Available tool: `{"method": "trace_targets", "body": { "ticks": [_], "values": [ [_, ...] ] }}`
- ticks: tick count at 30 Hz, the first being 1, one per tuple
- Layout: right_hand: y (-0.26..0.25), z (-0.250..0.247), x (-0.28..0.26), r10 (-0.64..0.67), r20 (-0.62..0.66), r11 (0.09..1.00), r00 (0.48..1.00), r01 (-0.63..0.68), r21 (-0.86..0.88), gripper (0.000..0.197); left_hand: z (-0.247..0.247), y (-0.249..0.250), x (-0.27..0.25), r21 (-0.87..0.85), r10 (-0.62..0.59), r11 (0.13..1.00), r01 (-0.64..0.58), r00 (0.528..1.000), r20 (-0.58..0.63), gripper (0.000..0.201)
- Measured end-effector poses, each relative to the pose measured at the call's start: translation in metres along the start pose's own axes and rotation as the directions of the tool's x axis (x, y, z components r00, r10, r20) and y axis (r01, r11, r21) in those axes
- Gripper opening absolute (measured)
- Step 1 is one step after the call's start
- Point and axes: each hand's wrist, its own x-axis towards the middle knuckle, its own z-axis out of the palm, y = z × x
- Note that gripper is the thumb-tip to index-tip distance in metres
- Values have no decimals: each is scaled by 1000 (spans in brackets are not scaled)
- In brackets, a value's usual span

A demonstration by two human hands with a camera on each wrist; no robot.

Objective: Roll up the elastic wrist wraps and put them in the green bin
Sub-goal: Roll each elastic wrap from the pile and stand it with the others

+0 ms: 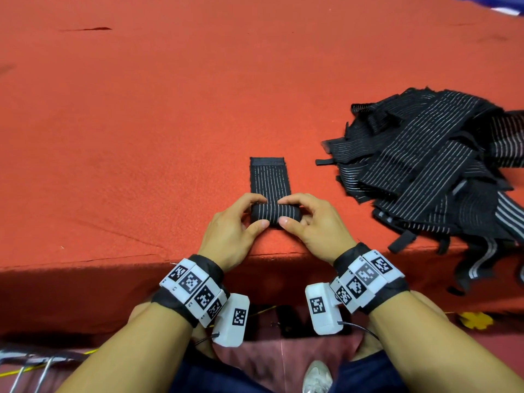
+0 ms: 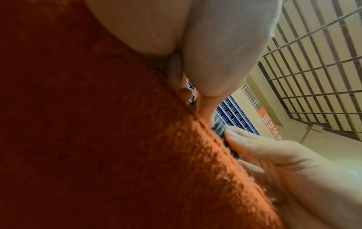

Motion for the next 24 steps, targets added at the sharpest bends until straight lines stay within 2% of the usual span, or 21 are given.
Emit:
{"method": "trace_targets", "body": {
  "ticks": [7, 14, 18, 21, 24],
  "values": [
    [-1, 3, 2, 47, -17, 990, 999, -45, 136, 25, 0, 1, 0, -7, 2, 1000, -2, 1000, -26, 39],
    [0, 3, 3, 39, -23, 993, 999, -36, 114, 30, 1, 1, 0, 56, 23, 998, -20, 998, -56, 28],
    [-1, 1, 2, 19, 9, 997, 1000, -20, 80, 24, 0, 0, 1, 31, 16, 999, -14, 998, -58, 19],
    [0, -2, 0, -8, 24, 999, 1000, 6, 52, 33, 0, 0, 3, 17, -10, 1000, 11, 999, -47, 17],
    [2, -3, 1, 24, 34, 998, 999, -26, 58, 26, -1, 0, 4, -5, -25, 1000, 24, 999, -47, 17]
  ]
}}
